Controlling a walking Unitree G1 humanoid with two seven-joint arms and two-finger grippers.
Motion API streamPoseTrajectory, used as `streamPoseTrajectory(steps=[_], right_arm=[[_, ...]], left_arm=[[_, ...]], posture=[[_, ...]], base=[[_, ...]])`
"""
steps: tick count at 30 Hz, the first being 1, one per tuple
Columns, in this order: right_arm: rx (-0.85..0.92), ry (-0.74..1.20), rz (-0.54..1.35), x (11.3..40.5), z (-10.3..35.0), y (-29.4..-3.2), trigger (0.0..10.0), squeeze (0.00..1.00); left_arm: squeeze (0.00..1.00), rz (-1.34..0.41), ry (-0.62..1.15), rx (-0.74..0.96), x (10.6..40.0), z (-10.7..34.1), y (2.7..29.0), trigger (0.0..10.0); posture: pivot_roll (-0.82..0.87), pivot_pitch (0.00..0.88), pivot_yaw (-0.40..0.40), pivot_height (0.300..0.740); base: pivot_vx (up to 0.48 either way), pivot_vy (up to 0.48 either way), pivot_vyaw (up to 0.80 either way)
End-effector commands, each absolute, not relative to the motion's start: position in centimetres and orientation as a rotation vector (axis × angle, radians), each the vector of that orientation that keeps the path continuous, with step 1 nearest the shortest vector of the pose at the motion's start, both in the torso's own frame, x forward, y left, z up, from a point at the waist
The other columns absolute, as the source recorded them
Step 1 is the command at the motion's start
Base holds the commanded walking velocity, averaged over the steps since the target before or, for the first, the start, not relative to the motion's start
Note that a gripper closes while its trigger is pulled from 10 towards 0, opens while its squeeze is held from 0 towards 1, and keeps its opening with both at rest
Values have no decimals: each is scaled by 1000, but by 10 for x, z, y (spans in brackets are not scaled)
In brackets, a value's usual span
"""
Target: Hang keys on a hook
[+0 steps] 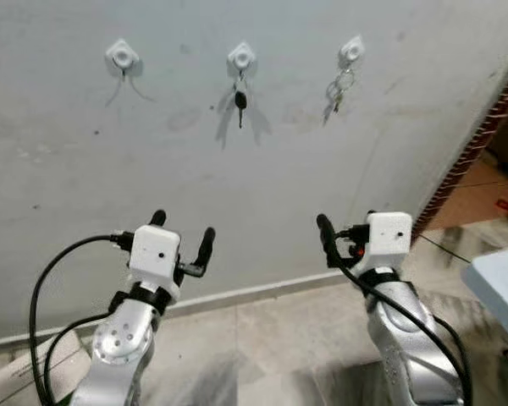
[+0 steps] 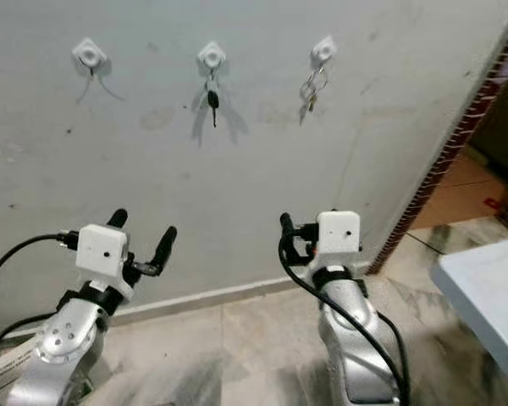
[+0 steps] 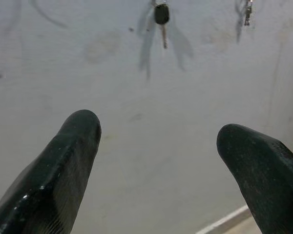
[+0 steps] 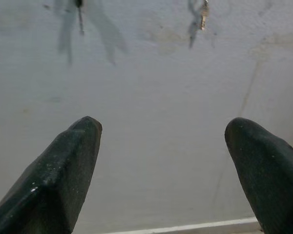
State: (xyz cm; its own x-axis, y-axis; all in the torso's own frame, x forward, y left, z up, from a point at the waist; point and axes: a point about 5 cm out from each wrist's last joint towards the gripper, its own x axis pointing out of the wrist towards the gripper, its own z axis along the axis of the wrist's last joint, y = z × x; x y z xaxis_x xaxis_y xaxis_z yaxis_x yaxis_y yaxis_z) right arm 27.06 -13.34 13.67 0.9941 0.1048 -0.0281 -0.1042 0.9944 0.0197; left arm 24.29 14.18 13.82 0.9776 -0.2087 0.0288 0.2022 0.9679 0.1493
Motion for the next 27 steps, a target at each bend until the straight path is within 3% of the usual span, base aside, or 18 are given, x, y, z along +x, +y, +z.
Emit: streamPoseTrajectory(steps=[1,7,25,27], right_arm=[[11,26,92,272,138,-138,10000,600],[15,28,84,274,137,-139,10000,600],[32,49,78,277,134,-139,10000,588],[35,58,79,278,134,-138,10000,467]], left_arm=[[0,-215,-37,139,244,137,139,10000],[0,-220,-40,137,246,136,138,10000],[0,-213,-42,140,247,135,140,10000],[0,-211,-44,139,249,136,141,10000]], posture=[[72,23,-19,740],[70,15,-19,740],[76,16,-26,740],[79,14,-28,740]], base=[[-247,0,0],[-244,0,0],[0,0,0],[0,0,-372]])
